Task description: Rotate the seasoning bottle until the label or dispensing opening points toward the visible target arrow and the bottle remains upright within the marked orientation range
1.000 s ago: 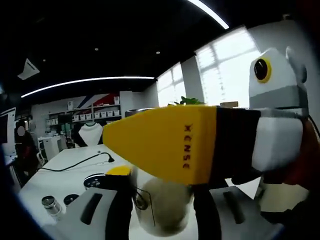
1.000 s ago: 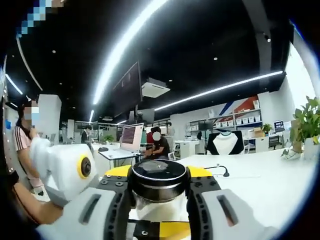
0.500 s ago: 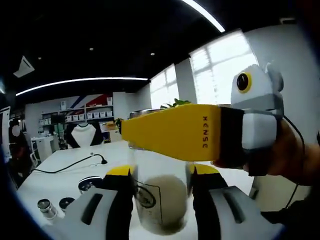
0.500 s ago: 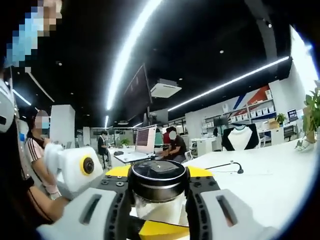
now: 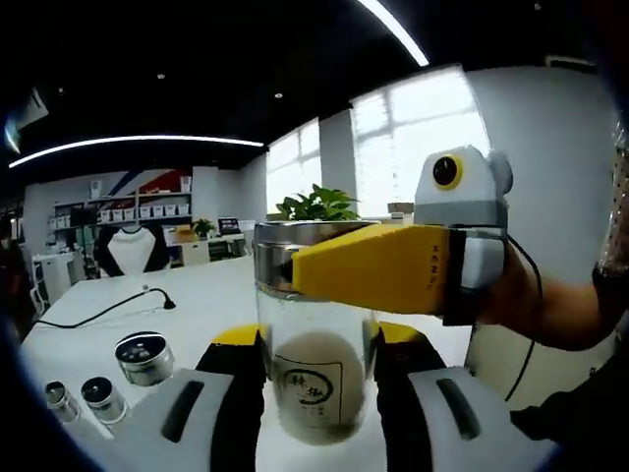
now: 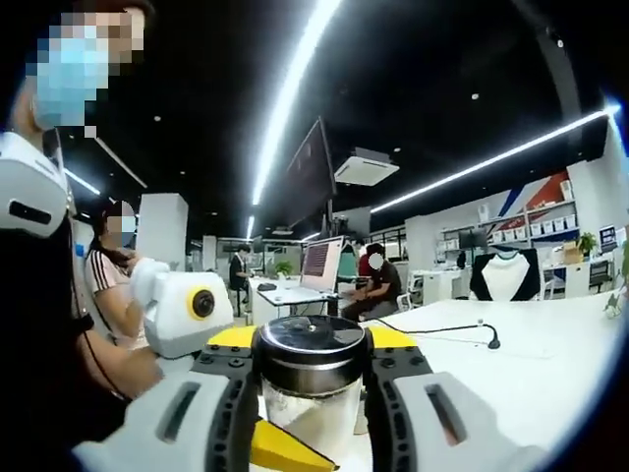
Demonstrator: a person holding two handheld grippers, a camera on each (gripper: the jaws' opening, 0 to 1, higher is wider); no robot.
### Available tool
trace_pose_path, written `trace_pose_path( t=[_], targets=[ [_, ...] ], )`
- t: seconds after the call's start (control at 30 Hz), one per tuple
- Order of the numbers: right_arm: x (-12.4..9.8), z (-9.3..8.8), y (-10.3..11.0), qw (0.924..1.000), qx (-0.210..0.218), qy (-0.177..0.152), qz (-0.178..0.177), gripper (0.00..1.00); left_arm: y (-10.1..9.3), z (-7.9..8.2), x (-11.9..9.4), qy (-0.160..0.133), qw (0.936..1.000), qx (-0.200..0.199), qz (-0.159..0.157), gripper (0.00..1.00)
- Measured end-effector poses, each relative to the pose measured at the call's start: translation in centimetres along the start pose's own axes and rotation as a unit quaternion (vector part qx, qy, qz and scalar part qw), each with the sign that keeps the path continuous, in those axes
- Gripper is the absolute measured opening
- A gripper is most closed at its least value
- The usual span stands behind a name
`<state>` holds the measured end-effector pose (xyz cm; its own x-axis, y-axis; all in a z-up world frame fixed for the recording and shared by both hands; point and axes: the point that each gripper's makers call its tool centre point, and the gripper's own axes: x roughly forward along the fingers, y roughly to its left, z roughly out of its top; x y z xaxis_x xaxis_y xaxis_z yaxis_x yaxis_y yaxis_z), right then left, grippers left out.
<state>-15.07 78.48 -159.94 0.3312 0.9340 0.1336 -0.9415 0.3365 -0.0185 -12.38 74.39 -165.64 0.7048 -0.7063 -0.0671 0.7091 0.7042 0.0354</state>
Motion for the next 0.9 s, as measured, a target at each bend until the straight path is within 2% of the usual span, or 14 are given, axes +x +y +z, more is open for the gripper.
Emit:
trace_pose_path(
  t=[0.13, 0.23, 0.3, 0.37, 0.43, 0.6, 0.7, 0.73, 0.9],
  targets=[
    [-0.1, -0.2, 0.3, 0.9996, -0.020, 0.007, 0.016, 0.37, -0.3, -0.3, 0.5, 0.006, 0.9999, -0.008, -0.008, 0.45],
    [-0.3, -0.2, -0.2, 0.9996, -0.021, 0.005, 0.017, 0.38, -0.1, -0.2, 0.5, 0.008, 0.9996, 0.022, 0.013, 0.44],
    [-0.3, -0.2, -0.3, 0.9998, -0.015, 0.007, 0.011, 0.38, -0.1, -0.2, 0.5, 0.011, 0.9996, 0.016, 0.019, 0.44],
    [-0.3, -0.5, -1.0, 0.9996, -0.008, 0.014, -0.024, 0.38, 0.7, -0.5, 0.5, 0.012, 0.9986, 0.011, 0.050, 0.44],
    [-0.2, -0.9, -1.6, 0.9971, -0.015, 0.023, -0.070, 0.38, 1.7, -0.8, 0.4, 0.021, 0.9962, 0.024, 0.081, 0.44],
    [-0.3, -1.3, -2.1, 0.9870, 0.021, 0.021, -0.158, 0.40, 2.4, -1.0, 0.2, 0.021, 0.9940, 0.018, 0.106, 0.44],
    [-0.2, -1.4, -2.1, 0.9828, 0.015, 0.025, -0.182, 0.39, 2.3, -1.2, 0.1, 0.029, 0.9920, 0.038, 0.117, 0.44],
    [-0.3, -1.5, -2.2, 0.9794, 0.018, 0.026, -0.200, 0.39, 2.1, -1.3, 0.1, 0.030, 0.9917, 0.041, 0.119, 0.44],
    [0.1, -1.7, -2.9, 0.9720, 0.015, 0.022, -0.233, 0.39, 1.9, -1.6, 0.1, 0.033, 0.9900, 0.051, 0.127, 0.44]
  ],
)
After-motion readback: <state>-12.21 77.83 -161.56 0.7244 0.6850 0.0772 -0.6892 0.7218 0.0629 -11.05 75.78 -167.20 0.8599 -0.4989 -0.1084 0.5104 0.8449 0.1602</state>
